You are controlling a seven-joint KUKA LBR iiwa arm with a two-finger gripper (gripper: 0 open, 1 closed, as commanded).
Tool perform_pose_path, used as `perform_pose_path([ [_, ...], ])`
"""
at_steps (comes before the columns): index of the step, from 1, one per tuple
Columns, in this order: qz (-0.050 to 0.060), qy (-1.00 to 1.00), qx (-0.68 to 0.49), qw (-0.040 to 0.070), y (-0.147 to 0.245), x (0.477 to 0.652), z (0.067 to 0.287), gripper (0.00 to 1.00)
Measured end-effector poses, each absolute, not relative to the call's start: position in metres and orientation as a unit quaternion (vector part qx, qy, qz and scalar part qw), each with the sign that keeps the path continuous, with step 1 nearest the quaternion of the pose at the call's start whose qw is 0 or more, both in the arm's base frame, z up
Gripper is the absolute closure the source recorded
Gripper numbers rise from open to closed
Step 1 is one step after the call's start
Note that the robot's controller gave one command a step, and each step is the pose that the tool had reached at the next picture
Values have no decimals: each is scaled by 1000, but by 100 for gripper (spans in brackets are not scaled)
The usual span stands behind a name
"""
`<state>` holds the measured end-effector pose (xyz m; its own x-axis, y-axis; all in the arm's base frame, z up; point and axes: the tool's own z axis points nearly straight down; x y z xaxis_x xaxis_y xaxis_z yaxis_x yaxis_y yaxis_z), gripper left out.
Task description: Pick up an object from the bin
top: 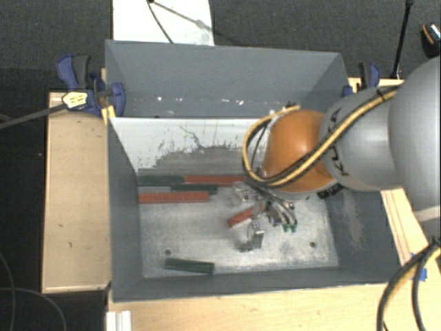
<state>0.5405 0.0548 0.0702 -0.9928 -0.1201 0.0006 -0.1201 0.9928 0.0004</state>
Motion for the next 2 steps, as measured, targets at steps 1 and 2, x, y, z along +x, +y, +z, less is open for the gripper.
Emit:
perform_pose_path([
  [1, 0, -998, 58, -1, 55, 541, 71, 100],
  [2, 0, -997, 74, -6, 48, 537, 227, 100],
])
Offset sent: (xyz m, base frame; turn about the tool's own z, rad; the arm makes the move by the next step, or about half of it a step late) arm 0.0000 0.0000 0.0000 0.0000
